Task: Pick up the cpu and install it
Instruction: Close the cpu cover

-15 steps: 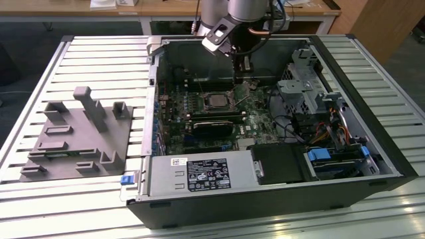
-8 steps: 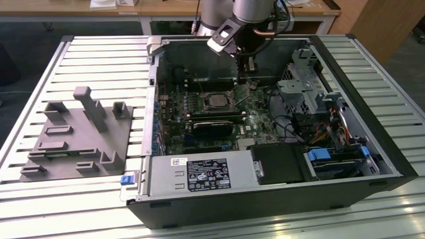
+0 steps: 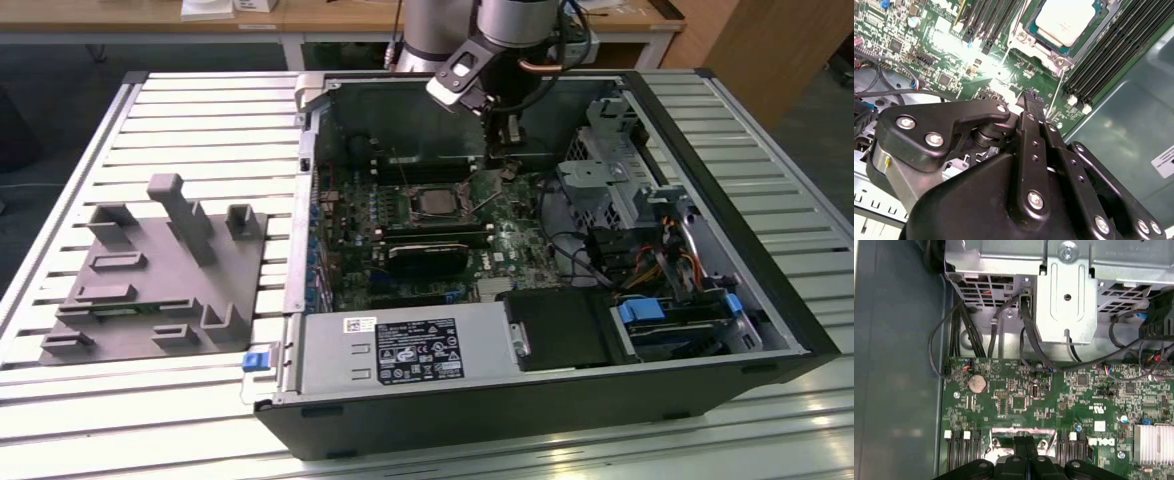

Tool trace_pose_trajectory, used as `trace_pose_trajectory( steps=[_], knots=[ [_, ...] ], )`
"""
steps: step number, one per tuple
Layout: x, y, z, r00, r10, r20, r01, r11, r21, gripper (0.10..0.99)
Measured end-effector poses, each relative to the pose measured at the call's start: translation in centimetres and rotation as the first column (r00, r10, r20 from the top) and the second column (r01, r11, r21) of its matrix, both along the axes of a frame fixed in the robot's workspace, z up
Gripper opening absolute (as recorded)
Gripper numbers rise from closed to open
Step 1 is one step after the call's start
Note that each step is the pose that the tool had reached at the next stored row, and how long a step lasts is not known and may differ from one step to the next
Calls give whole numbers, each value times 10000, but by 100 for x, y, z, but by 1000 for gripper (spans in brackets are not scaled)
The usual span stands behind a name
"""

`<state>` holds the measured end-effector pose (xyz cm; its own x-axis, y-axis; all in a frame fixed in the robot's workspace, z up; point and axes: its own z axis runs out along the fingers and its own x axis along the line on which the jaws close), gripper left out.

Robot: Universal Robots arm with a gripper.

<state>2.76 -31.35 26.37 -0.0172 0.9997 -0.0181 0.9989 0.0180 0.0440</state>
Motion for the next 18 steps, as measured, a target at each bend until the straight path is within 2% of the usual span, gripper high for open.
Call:
trace_pose_trajectory(
  steps=[18],
  knots=[
    [158,50,-44,10000,-1,-4,1,10000,-45,106]
  ],
)
